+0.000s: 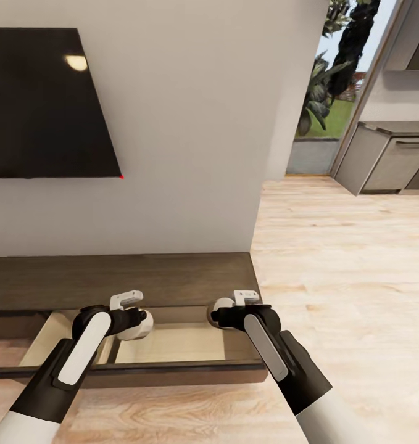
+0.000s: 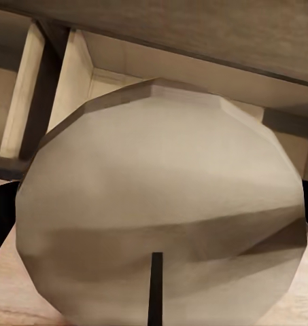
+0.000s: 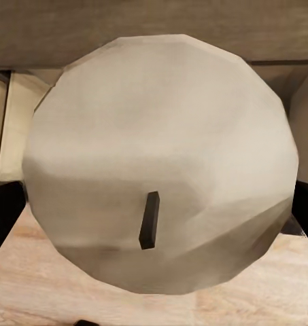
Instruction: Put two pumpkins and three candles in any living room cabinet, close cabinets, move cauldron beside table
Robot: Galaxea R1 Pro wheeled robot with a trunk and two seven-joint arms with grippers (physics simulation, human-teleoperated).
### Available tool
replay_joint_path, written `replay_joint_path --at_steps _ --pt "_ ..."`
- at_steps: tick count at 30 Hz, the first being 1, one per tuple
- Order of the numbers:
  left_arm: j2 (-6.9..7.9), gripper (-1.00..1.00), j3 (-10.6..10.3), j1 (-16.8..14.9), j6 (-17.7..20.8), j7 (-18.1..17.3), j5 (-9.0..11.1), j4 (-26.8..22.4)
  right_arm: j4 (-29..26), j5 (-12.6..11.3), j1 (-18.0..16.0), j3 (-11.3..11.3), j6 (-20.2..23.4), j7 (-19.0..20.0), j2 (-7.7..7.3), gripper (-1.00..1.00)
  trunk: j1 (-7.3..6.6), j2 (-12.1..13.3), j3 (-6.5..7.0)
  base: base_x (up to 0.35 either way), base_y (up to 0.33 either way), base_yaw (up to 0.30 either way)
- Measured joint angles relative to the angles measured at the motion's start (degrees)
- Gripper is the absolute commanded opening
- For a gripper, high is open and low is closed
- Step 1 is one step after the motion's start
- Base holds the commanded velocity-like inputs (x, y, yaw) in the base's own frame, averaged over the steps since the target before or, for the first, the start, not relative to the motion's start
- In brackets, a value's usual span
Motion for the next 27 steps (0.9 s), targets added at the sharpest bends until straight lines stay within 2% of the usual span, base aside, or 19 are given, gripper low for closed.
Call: replay_joint_path --at_steps 10,20,24,27 --pt "0.04 -1.00 -0.01 0.00 -0.01 0.06 -0.01 0.22 0.01 0.10 0.03 0.00 -1.96 0.00 0.00 -1.00 0.00 0.00 0.00 0.185 0.002 0.000" --pt "-0.04 -1.00 -0.02 0.00 -0.10 0.08 -0.09 0.10 0.04 0.04 0.01 0.01 -2.05 0.00 0.00 -1.00 0.02 0.00 0.00 0.024 0.000 0.000" --pt "-0.04 -1.00 -0.02 0.00 -0.10 0.09 -0.03 0.09 0.28 0.01 0.00 0.04 -2.02 0.02 0.00 -1.00 0.90 -1.59 -0.71 0.000 0.000 0.000" --pt "-0.04 -1.00 -0.01 0.00 -0.10 0.09 0.00 0.14 2.40 0.06 0.03 0.07 -1.93 -0.01 0.07 -1.00 1.56 -2.79 -1.26 0.000 0.000 0.000"
